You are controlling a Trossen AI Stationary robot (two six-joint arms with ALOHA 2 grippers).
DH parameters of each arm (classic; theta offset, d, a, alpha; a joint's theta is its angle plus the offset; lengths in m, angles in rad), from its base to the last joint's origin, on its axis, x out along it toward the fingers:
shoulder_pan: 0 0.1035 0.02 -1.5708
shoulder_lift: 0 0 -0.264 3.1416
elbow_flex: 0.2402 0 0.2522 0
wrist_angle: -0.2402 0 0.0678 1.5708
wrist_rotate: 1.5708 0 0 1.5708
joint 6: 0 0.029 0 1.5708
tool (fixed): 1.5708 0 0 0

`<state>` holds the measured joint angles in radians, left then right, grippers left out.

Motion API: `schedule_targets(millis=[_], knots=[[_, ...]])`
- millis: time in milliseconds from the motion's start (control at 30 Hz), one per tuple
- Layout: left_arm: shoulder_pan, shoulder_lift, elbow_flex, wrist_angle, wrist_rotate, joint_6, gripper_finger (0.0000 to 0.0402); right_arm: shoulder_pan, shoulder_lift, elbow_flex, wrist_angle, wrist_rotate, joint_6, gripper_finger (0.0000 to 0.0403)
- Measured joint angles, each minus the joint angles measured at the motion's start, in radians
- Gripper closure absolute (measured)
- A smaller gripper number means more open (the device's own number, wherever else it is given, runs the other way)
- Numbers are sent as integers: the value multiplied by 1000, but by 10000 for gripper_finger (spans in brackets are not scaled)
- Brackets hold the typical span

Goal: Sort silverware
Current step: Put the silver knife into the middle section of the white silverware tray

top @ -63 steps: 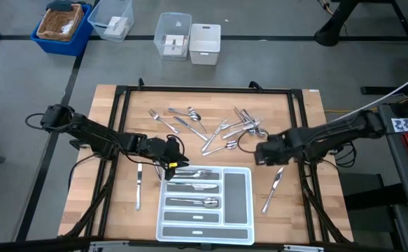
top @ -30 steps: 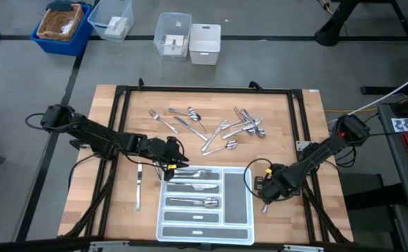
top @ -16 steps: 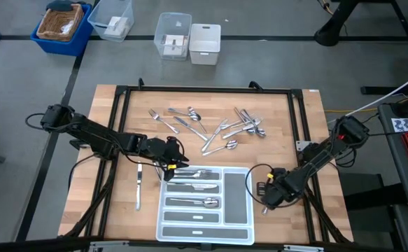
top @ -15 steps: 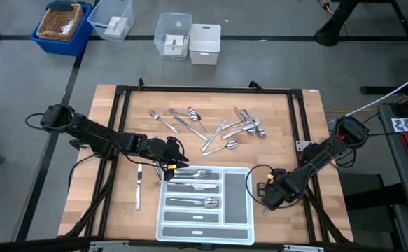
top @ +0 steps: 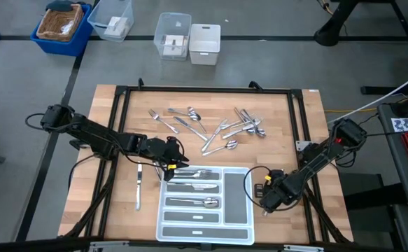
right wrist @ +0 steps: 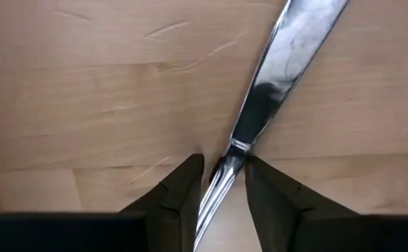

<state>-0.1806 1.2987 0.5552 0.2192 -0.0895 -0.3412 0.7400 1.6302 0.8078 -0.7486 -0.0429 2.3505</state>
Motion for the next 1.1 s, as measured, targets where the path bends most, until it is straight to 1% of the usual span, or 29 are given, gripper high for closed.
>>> schedule_targets(millis=[67,233,333,400,600,733,1100], knots=[[0,0,0,0,0,0,302,0,5,0,0,12,-2,309],[0,0,0,0,0,0,302,1,8,0,-4,43,-21,366],[0,0,0,1,0,0,302,1,9,0,-8,53,-25,383],[0,0,0,1,0,0,302,1,10,0,-8,58,-25,383],[0,0,0,3,0,-19,302,1,11,-1,-8,65,-25,361],[0,0,0,3,0,-66,302,1,1,-3,-9,68,-26,367],[0,0,0,3,0,-71,302,1,-17,-4,-23,105,-26,367]])
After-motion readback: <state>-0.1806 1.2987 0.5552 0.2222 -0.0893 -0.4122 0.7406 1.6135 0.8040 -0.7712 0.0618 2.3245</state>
